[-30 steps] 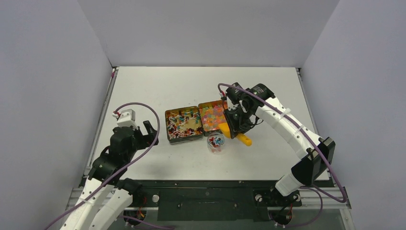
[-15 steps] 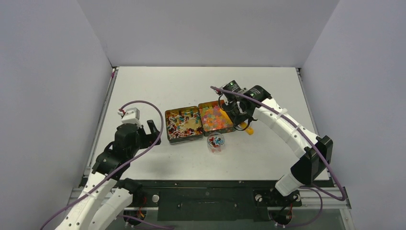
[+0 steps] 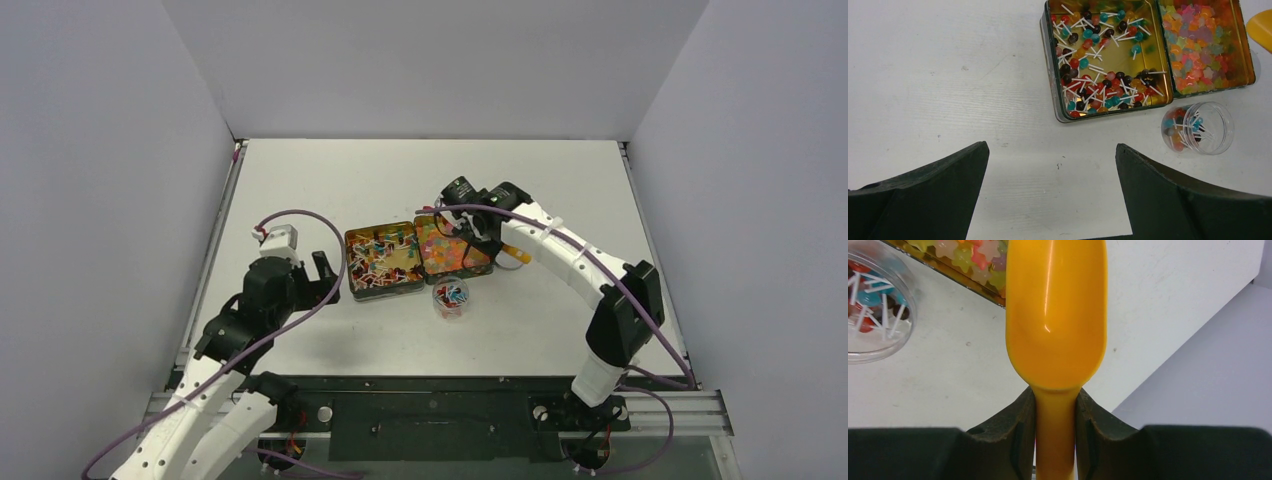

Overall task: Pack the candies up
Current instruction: Scoop the fake candies from the storage box.

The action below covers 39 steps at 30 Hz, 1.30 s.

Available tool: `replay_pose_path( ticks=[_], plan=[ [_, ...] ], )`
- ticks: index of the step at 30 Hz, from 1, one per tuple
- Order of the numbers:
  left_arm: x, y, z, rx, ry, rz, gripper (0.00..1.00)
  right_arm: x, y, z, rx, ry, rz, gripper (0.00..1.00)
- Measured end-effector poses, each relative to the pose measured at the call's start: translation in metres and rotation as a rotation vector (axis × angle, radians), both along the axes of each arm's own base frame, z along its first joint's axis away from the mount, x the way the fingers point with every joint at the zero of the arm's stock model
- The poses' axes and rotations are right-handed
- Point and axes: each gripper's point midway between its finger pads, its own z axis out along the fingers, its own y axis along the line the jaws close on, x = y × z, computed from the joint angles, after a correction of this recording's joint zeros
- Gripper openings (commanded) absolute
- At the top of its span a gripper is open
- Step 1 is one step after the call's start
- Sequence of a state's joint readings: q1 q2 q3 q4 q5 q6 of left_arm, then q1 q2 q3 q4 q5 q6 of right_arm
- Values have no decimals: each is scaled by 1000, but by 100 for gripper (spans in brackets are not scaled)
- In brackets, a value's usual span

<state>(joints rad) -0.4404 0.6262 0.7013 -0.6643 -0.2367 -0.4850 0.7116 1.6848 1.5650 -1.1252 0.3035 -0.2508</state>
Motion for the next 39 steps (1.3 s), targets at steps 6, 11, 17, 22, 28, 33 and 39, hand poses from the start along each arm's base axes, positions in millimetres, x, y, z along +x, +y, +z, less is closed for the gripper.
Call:
replay_pose_path(
  ticks=[6,11,17,22,28,33,39],
  plan=[
    [-1,-3,7,-17,-35,-14,96,11,-7,-11,-131,26,74,0],
    [-2,-4,10,-23,-48,-21,96,23,-8,-10,-192,25,104,0],
    [-2,-4,9,-22,-46,-24,96,33,-7,-24,-266,54,128,0],
    [-2,-4,9,-21,-46,-24,96,34,-4,-40,-304,93,156,0],
    [-2,-4,9,-20,-46,-24,96,33,4,-43,-304,96,193,0],
    [-2,-4,9,-18,-47,-25,96,32,9,-48,-303,109,215,0],
    [-2,-4,10,-19,-48,-25,96,33,10,-62,-326,134,219,0]
  ],
)
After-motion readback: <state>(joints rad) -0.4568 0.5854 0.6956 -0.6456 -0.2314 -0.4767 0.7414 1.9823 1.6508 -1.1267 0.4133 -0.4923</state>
